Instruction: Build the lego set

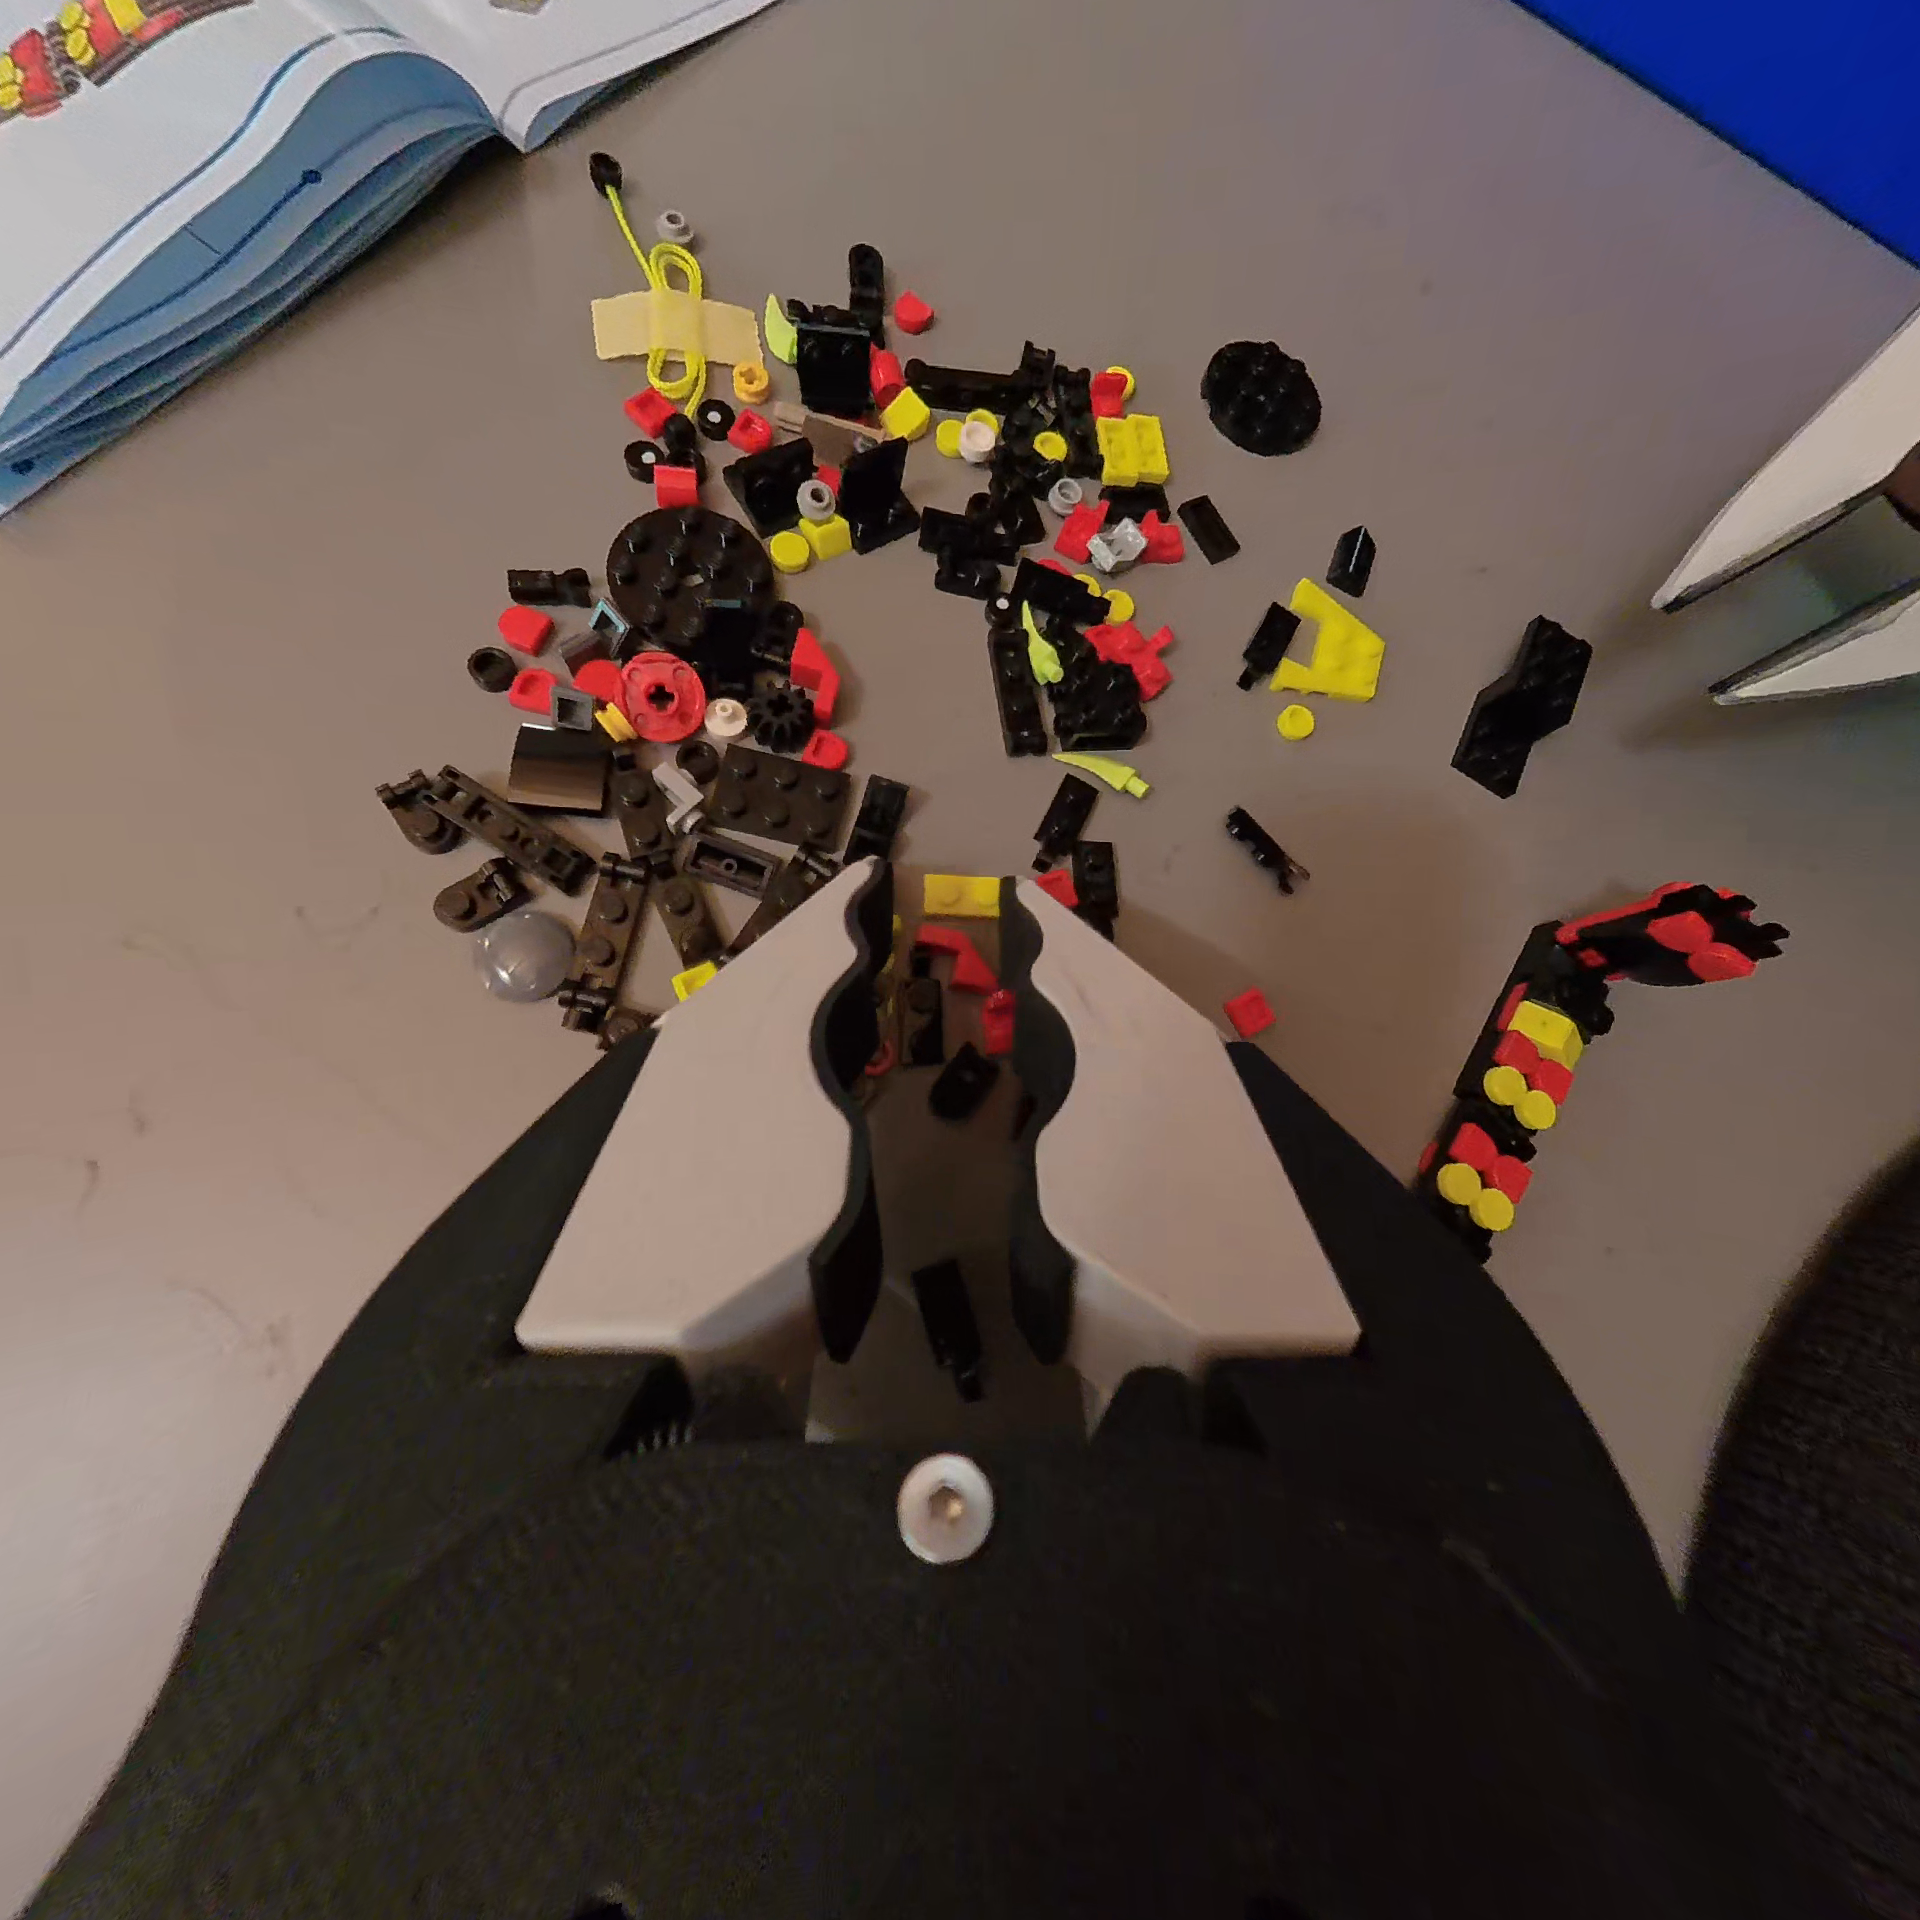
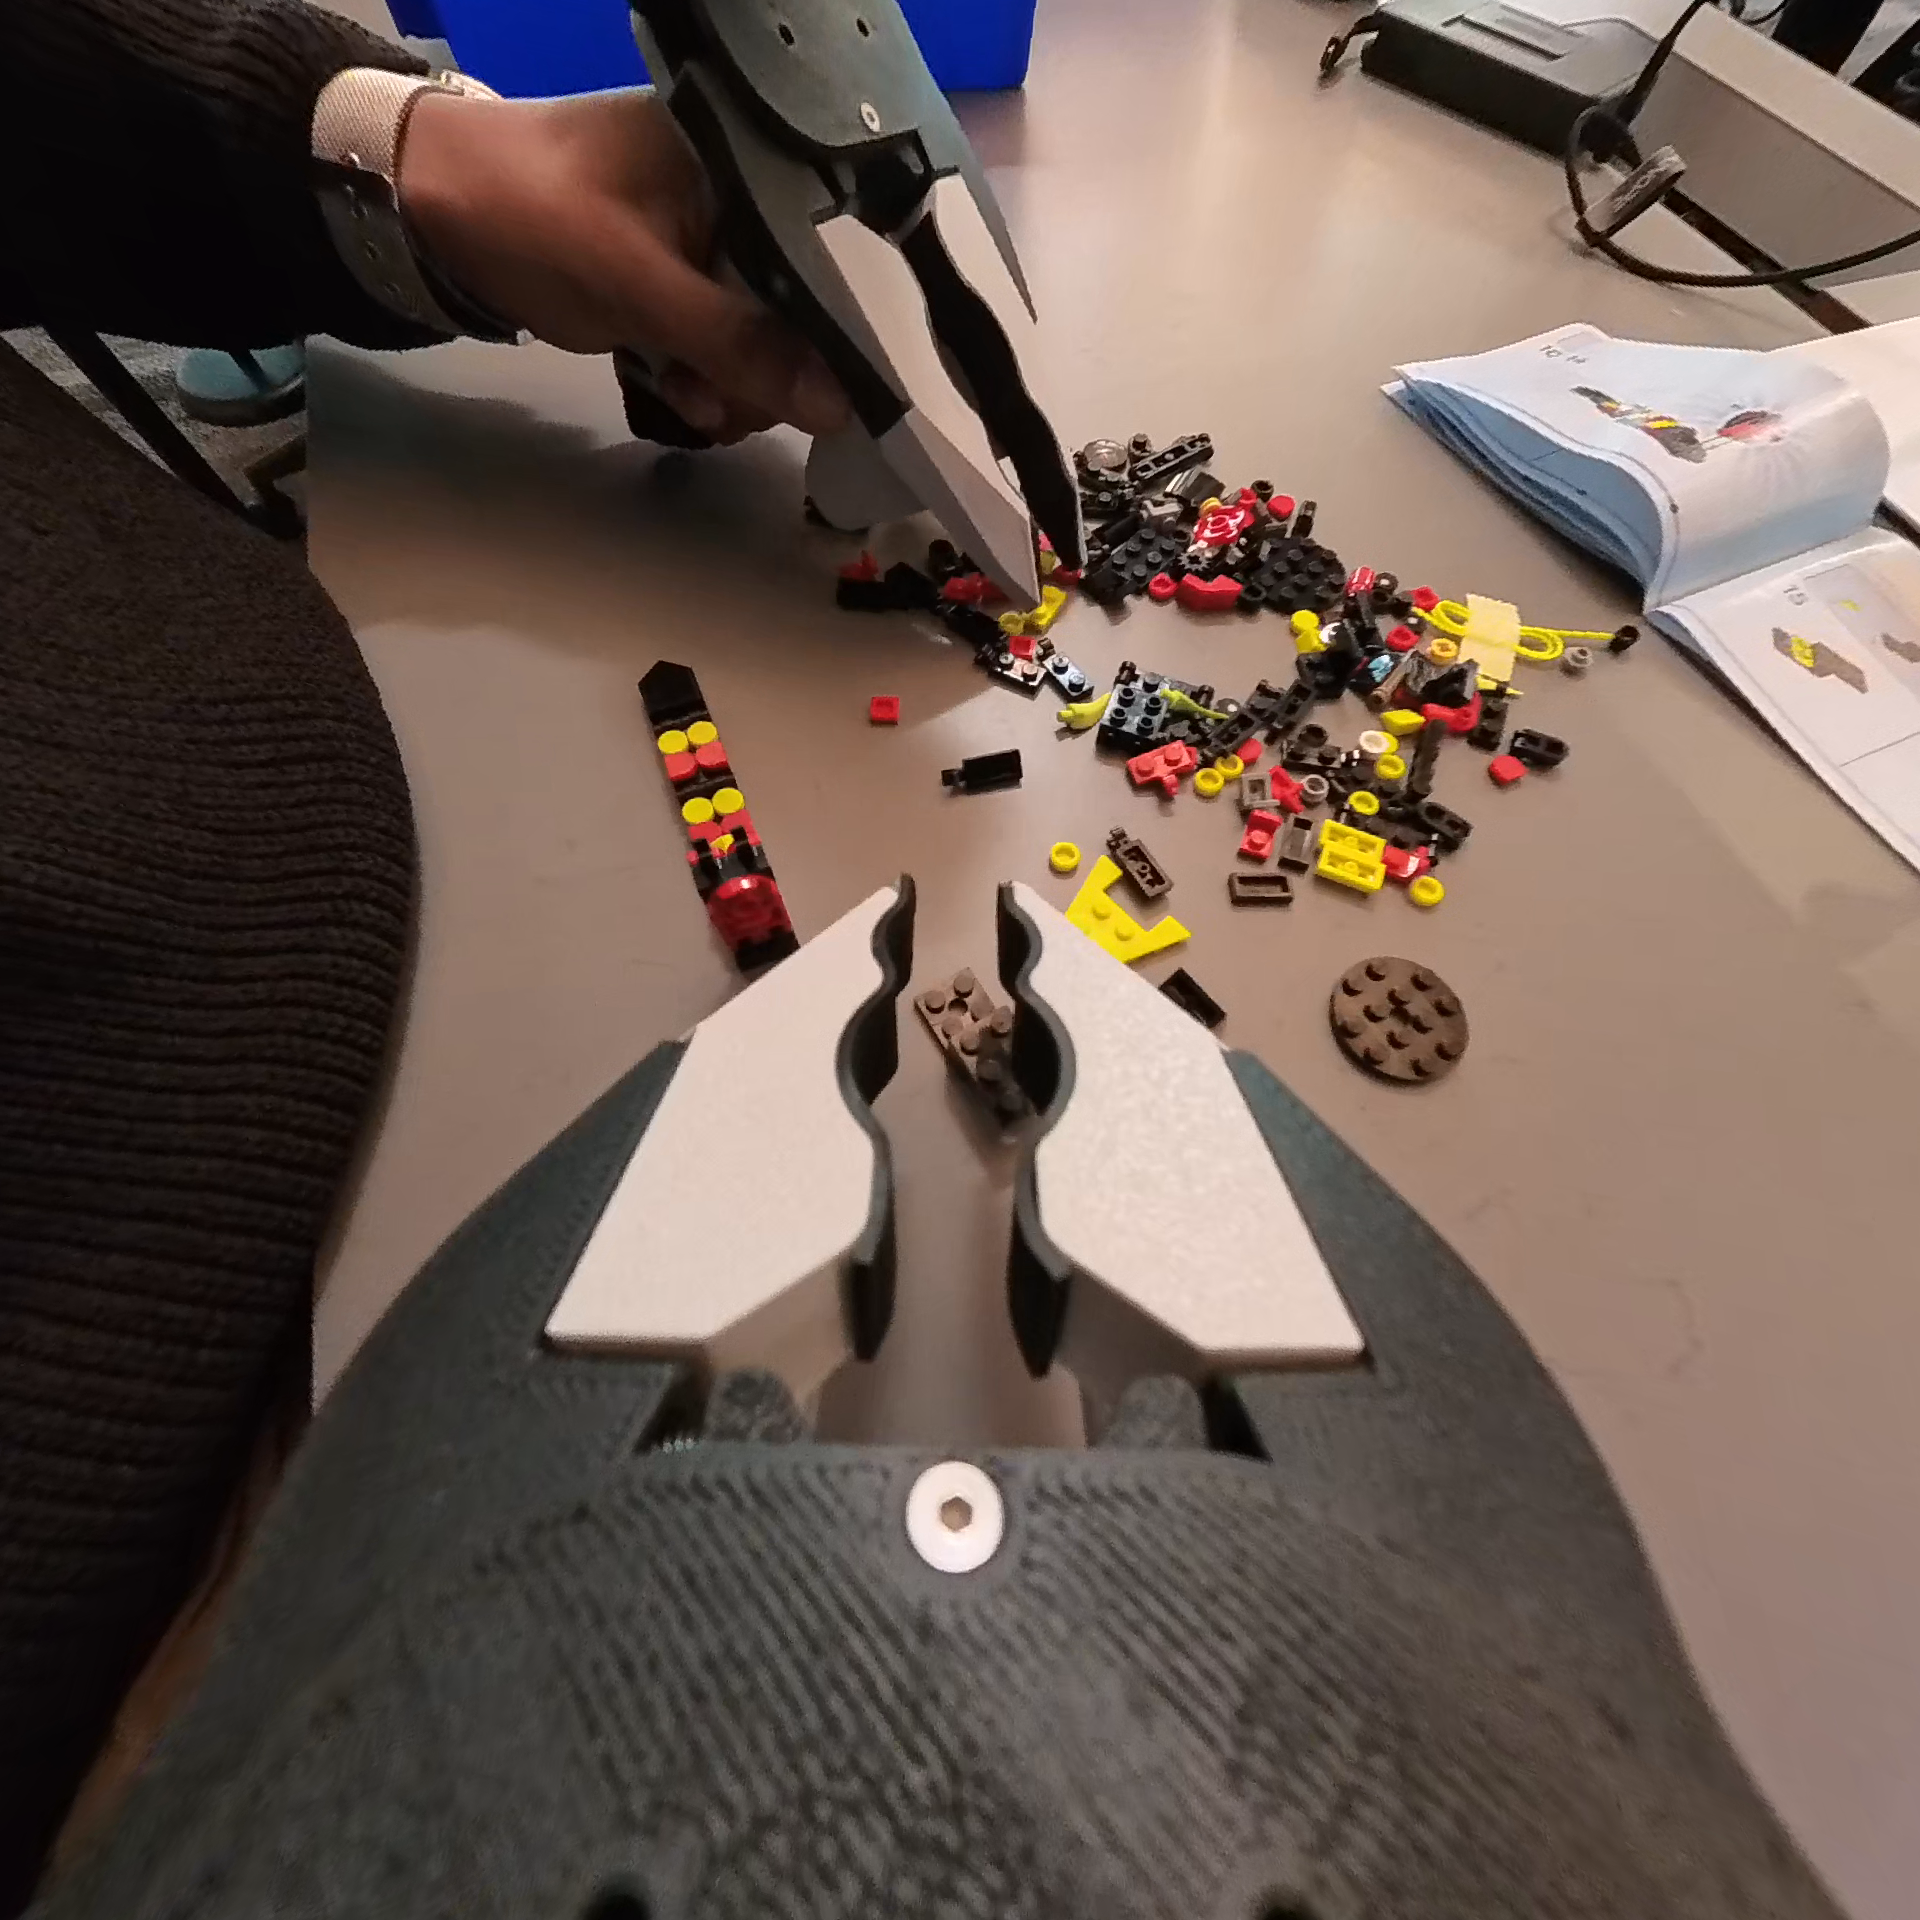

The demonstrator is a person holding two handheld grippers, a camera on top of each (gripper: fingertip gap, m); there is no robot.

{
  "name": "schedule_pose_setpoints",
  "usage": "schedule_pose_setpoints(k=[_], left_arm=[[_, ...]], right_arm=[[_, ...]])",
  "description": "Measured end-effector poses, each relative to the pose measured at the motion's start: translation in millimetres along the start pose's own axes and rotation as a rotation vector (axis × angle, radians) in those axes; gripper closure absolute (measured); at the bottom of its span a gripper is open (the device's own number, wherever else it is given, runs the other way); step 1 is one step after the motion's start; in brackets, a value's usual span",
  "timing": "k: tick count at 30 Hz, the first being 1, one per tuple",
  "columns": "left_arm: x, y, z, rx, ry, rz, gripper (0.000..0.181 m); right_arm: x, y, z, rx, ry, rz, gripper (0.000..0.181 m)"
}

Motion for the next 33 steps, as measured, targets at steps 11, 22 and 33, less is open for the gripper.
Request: schedule_pose_setpoints(k=[11,22,33], left_arm=[[-3,3,-2,0.011,-0.019,-0.001,0.167],[6,11,11,-0.016,0.083,-0.042,0.168],[-26,94,46,-0.24,0.088,-0.316,0.168]], right_arm=[[0,1,0,-0.007,0.001,-0.002,0.168],[9,10,1,-0.001,0.006,-0.069,0.168],[15,20,-9,-0.064,-0.06,-0.097,0.165]])
Point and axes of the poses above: each gripper's, where its closed fingertips meet, x back along the fingers, z out of its top, y = z × x across the jaws, the point moved 8 cm from there along x, back along the fingers, and after that the axes turned 14 degrees about -x, right-handed, at the moved point
